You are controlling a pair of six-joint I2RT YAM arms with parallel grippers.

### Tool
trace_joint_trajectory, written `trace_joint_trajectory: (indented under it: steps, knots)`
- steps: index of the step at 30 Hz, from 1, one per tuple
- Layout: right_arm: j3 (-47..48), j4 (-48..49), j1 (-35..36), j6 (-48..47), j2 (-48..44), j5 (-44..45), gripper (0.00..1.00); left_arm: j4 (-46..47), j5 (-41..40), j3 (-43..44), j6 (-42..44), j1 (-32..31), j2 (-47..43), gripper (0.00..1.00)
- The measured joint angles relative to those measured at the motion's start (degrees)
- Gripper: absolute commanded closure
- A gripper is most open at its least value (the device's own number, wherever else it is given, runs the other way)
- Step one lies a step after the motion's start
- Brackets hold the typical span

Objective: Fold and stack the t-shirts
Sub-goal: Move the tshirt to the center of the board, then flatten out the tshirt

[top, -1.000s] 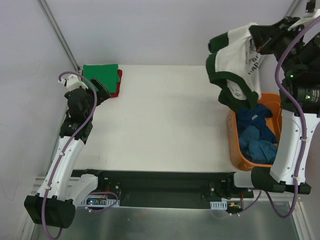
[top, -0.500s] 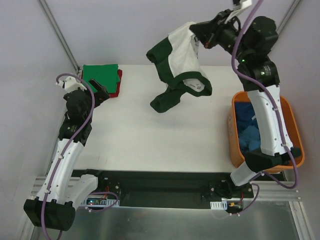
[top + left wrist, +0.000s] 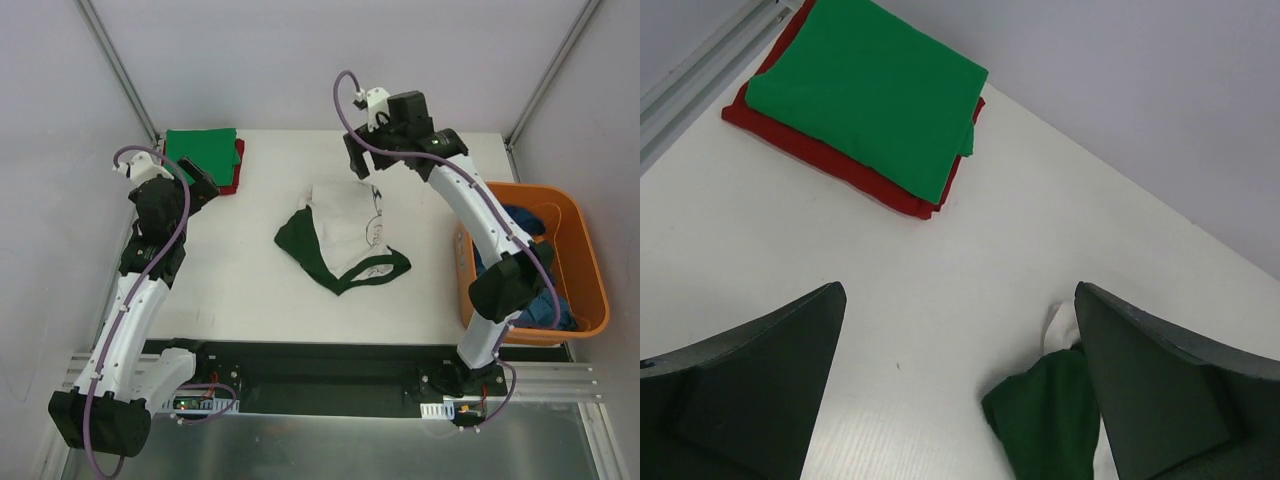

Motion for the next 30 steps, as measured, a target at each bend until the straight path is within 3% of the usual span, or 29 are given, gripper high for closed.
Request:
trace_joint_trajectory:
  steps: [3, 9, 20, 24, 30]
  knots:
    - [-3.23, -3.17, -0.11, 0.33, 2.38, 6.6, 0.03, -0.04, 0.68, 0.0, -0.46, 0.0, 1.73, 0.01]
    - [-23.43, -2.86, -0.98, 6.6, -4.94, 13.22, 0.03, -0.04, 7.37, 0.15, -2.01, 0.0, 7.5, 0.01]
    - [-42.82, -0.37, -7.54, 20.76, -20.31, 12.92, 0.03, 0.07, 33.31, 5.01, -6.14, -0.09, 34.05, 0.03]
    - [-47.12, -0.37, -7.26, 23.69, -20.35, 12.35, 0.03, -0.13, 38.64, 5.53, -6.97, -1.22, 42.77, 0.11]
    - [-48.7, -0.11, -7.28, 26.84, -18.78, 12.55, 0.02, -0.76, 41.64, 7.87, -8.11, -4.66, 50.66, 0.35]
